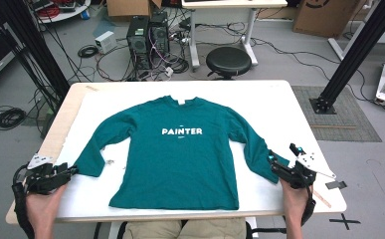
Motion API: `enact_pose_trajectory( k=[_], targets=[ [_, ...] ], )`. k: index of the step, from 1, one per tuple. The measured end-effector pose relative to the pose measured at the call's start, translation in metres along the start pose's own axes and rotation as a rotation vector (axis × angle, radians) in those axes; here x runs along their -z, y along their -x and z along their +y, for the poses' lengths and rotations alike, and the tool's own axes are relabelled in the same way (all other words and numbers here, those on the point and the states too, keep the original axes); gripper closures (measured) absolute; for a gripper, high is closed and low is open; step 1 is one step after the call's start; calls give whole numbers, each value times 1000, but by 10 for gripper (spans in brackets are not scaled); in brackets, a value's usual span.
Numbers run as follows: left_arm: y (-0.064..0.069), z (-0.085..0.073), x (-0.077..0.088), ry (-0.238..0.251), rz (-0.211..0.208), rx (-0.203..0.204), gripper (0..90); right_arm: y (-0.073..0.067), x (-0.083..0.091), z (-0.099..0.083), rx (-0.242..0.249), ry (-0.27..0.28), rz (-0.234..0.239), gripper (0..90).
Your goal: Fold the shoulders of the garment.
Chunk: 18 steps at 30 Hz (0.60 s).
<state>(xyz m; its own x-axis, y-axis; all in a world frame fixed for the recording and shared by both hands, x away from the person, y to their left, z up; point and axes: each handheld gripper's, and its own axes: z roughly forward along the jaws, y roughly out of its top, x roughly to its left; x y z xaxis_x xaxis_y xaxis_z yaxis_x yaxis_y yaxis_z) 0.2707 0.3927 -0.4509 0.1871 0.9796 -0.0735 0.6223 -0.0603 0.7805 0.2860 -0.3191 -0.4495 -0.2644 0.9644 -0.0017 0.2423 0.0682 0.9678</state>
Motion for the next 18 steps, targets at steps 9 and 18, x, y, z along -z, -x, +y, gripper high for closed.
enact_pose_trajectory(
  k=[9,18],
  targets=[
    [3,-1,1,1,-36,-24,697,-1,0,0,-2,-2,-4,206],
    [7,4,8,50,-101,-33,858,-1,0,0,-3,-3,-3,205]
  ],
)
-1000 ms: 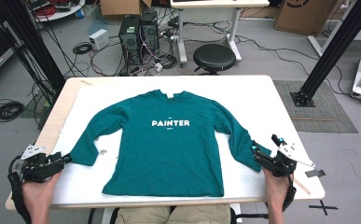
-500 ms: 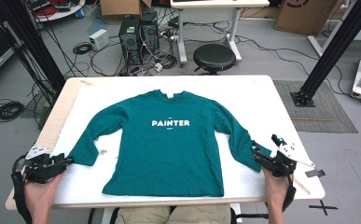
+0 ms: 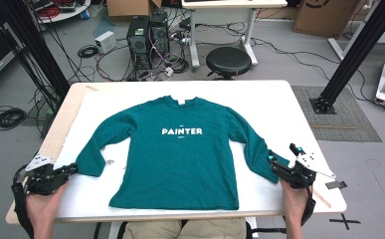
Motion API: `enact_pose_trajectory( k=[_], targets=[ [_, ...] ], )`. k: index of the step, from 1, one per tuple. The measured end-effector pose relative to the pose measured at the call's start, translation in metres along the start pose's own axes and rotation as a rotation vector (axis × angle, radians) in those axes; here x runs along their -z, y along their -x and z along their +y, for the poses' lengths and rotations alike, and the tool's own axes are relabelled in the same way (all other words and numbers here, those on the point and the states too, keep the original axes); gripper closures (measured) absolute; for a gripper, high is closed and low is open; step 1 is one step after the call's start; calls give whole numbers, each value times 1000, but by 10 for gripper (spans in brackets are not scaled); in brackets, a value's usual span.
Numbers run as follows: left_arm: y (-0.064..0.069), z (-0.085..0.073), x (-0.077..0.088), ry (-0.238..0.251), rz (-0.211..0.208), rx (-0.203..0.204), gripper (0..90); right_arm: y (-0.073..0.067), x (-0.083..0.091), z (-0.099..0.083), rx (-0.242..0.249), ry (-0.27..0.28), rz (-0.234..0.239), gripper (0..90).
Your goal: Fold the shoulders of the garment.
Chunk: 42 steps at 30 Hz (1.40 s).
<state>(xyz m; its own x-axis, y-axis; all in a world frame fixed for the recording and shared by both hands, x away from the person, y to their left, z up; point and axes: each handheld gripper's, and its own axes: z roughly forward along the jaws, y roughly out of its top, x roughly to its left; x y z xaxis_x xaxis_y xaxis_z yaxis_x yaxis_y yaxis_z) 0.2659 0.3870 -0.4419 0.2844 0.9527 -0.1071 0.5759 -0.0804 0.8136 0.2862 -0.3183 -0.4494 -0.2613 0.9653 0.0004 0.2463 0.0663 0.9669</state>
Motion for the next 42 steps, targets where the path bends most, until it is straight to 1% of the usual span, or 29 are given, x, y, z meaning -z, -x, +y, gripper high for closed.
enact_pose_trajectory(
  k=[2,5,8,9,10,14,18,19,20,22,23,24,28,33,38,40,42],
  targets=[
    [4,4,5,28,-3,-7,858,0,0,0,-2,-1,1,205],
    [13,13,12,66,-9,-36,858,0,0,0,1,0,0,206],
    [23,22,16,88,-22,-65,858,0,0,0,2,-1,1,206],
    [31,28,17,101,-34,-85,858,0,0,0,4,0,1,206],
    [31,28,17,101,-34,-85,858,0,0,0,4,0,1,206],
    [48,39,15,124,-68,-125,858,0,0,0,7,-1,3,206],
    [67,50,10,146,-118,-161,858,0,0,0,6,-1,4,206],
    [78,55,5,145,-144,-183,858,0,0,0,7,1,4,206],
    [78,55,5,145,-144,-183,858,0,0,0,7,1,4,206],
    [89,60,-1,139,-167,-205,858,0,0,0,7,1,4,206],
    [100,63,-8,129,-189,-224,858,1,0,0,11,1,4,206],
    [100,63,-8,129,-189,-224,858,1,0,0,11,1,4,206],
    [120,68,-20,112,-231,-260,858,0,0,0,4,-1,6,206],
    [143,74,-30,106,-279,-305,858,0,0,0,7,-2,6,206],
    [158,78,-37,94,-310,-333,858,0,0,0,4,-5,6,206],
    [162,80,-38,97,-313,-344,858,0,0,0,8,-3,7,206],
    [164,83,-37,104,-320,-345,858,0,0,0,8,-4,8,206]
  ],
)
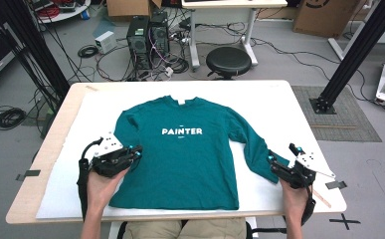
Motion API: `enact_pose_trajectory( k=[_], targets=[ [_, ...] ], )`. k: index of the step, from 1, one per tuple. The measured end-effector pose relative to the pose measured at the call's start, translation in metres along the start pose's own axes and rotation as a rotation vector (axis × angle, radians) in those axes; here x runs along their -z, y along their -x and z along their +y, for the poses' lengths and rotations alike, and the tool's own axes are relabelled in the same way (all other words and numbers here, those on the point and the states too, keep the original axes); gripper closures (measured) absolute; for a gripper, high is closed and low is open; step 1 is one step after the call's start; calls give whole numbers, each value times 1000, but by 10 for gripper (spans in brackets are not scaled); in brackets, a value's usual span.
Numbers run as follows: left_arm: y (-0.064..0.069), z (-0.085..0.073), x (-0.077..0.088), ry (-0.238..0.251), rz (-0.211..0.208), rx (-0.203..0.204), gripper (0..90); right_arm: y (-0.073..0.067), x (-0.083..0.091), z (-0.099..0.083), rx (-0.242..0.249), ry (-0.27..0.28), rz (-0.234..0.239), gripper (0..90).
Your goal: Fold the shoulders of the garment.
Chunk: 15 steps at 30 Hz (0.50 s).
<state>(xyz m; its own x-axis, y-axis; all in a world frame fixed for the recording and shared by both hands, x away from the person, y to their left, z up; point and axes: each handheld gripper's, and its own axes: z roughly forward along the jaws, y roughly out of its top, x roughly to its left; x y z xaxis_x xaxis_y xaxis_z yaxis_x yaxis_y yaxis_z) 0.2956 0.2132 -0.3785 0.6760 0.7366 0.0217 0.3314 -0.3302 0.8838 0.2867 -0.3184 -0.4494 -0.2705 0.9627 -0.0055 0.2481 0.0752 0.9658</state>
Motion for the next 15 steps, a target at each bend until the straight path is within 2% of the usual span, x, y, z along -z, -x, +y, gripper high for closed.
enact_pose_trajectory(
  k=[6,15],
  targets=[
    [12,9,-6,9,-44,-21,858,-1,0,0,-4,-4,-2,206],
    [41,7,-31,-38,-134,-76,857,0,0,0,2,-1,0,206]
  ],
)
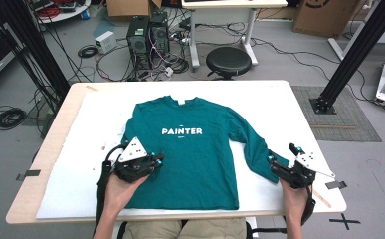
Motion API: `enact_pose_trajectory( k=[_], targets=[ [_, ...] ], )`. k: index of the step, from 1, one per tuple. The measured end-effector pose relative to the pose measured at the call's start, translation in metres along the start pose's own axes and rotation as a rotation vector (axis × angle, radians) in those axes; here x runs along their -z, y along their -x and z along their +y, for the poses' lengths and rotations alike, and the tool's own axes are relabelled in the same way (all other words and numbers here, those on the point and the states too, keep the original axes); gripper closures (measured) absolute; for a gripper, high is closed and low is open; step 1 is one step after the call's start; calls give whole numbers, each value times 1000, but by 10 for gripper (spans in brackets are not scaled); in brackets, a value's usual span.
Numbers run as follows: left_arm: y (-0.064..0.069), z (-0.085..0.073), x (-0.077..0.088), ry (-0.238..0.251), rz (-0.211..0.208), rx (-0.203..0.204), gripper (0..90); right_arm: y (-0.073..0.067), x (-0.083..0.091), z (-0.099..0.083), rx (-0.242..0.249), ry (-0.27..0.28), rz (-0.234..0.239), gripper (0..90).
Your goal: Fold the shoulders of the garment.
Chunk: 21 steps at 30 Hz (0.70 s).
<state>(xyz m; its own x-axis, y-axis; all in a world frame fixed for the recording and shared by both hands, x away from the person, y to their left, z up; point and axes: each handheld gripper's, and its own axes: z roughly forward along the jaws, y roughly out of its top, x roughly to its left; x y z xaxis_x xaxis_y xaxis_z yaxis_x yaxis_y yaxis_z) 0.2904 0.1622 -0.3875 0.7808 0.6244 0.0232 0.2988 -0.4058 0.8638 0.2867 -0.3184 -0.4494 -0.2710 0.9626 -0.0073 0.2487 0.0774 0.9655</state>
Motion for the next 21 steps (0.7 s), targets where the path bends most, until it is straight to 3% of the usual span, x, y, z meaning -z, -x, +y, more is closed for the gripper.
enact_pose_trajectory(
  k=[9,21],
  targets=[
    [14,-2,-16,-32,-62,-25,857,0,0,0,-4,-3,-1,206],
    [19,-2,-34,-73,-84,-30,855,-1,0,0,-6,-4,0,206]
  ],
)
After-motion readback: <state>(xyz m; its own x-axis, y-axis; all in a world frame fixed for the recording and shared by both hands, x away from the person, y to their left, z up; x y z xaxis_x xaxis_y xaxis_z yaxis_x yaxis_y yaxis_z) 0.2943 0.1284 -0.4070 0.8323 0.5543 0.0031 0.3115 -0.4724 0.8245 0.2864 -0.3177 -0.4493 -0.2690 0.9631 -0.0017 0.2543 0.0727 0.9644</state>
